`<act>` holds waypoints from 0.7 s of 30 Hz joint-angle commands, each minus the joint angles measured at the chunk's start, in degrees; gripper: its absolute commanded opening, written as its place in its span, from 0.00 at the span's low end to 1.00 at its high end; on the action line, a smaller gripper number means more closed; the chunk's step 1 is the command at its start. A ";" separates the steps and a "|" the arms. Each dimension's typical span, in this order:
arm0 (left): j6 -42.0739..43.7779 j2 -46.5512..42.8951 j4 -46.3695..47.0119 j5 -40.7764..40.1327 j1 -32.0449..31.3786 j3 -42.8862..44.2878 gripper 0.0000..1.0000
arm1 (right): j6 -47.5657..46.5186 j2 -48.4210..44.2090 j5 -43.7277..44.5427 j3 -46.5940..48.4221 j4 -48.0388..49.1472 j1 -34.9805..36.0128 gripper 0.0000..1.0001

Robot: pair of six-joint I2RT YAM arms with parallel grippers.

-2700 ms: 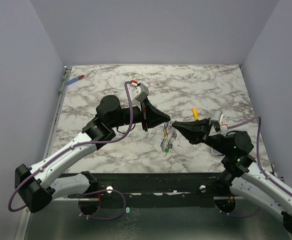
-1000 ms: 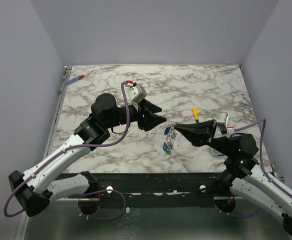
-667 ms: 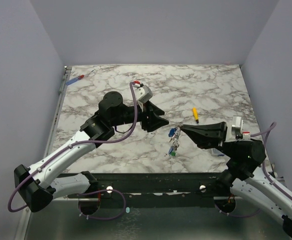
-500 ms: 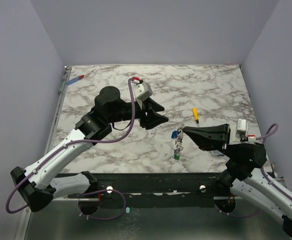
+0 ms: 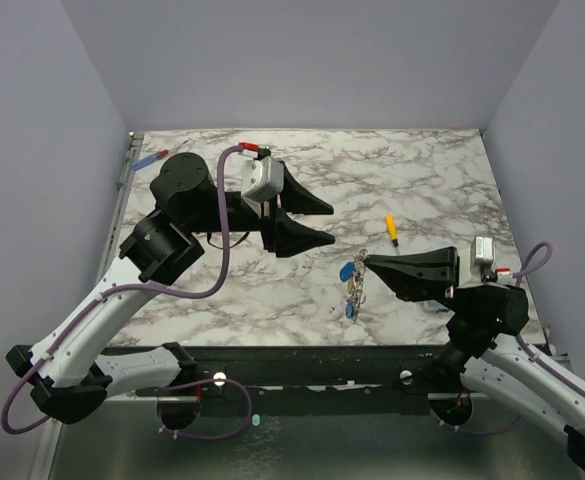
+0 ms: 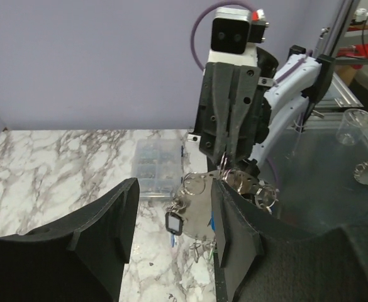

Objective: Put the keys on the keyring

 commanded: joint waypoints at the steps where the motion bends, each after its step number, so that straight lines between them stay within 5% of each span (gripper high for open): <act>1: -1.87 2.11 0.36 7.91 0.12 2.75 0.54 | 2.39 1.61 -1.92 2.26 6.16 0.29 0.01; 21: -8.67 5.57 10.58 12.09 -1.32 -2.57 0.36 | 3.80 4.14 -2.53 4.45 5.61 0.28 0.01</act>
